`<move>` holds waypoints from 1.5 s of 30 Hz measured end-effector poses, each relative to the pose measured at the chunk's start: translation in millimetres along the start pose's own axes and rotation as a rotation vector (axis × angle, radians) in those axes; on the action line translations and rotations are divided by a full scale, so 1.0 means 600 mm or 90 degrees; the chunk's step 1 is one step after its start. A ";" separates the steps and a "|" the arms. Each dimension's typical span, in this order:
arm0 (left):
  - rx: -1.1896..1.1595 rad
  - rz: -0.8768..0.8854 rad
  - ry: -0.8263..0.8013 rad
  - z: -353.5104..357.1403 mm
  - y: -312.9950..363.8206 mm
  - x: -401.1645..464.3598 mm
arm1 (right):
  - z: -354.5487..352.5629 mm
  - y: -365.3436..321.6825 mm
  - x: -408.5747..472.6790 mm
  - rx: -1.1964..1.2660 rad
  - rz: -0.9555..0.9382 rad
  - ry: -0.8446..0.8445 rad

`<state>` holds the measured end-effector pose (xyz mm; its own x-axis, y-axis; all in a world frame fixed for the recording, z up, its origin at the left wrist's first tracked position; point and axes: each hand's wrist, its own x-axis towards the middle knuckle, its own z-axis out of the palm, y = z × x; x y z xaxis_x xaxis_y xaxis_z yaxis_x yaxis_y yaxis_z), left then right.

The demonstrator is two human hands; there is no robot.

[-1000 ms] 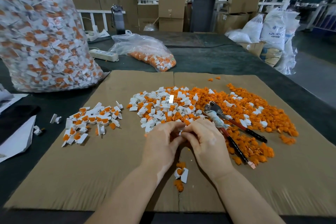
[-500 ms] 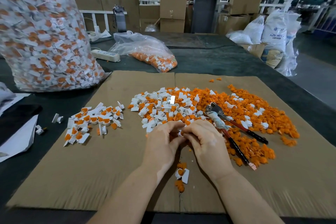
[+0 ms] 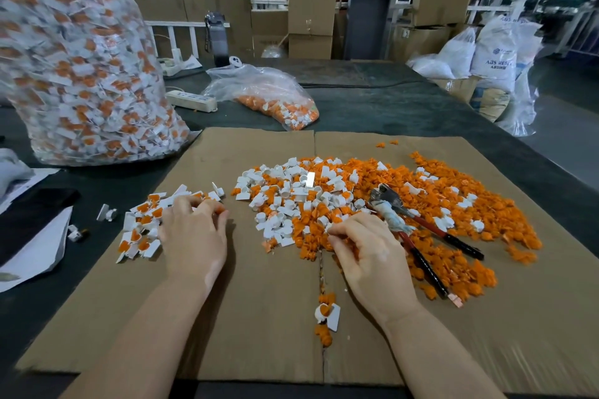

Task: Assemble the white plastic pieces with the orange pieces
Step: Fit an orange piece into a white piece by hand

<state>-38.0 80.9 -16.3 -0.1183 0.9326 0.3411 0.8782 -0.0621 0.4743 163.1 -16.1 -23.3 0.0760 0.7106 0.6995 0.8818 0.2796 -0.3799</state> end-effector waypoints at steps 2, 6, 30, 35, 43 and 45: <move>0.051 -0.003 -0.009 -0.001 -0.001 0.000 | 0.001 0.001 0.000 -0.006 -0.002 0.003; 0.000 0.033 0.009 0.002 0.007 -0.010 | -0.002 -0.001 0.000 -0.025 -0.010 -0.019; -0.093 0.303 -0.179 0.015 0.016 -0.016 | 0.003 -0.012 0.003 -0.074 -0.098 -0.162; -0.088 0.320 -0.173 0.018 0.014 -0.015 | 0.004 -0.013 0.002 -0.067 -0.090 -0.168; -0.233 0.268 -0.083 0.003 0.031 -0.033 | 0.003 -0.017 0.003 -0.071 -0.075 -0.143; -0.275 0.250 -0.089 0.000 0.047 -0.040 | 0.002 -0.016 0.004 -0.067 -0.068 -0.133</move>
<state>-10.3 56.8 -11.2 0.2648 0.8470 0.4609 0.5722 -0.5227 0.6319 154.4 -16.5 -18.7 -0.1080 0.8021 0.5874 0.9241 0.2989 -0.2381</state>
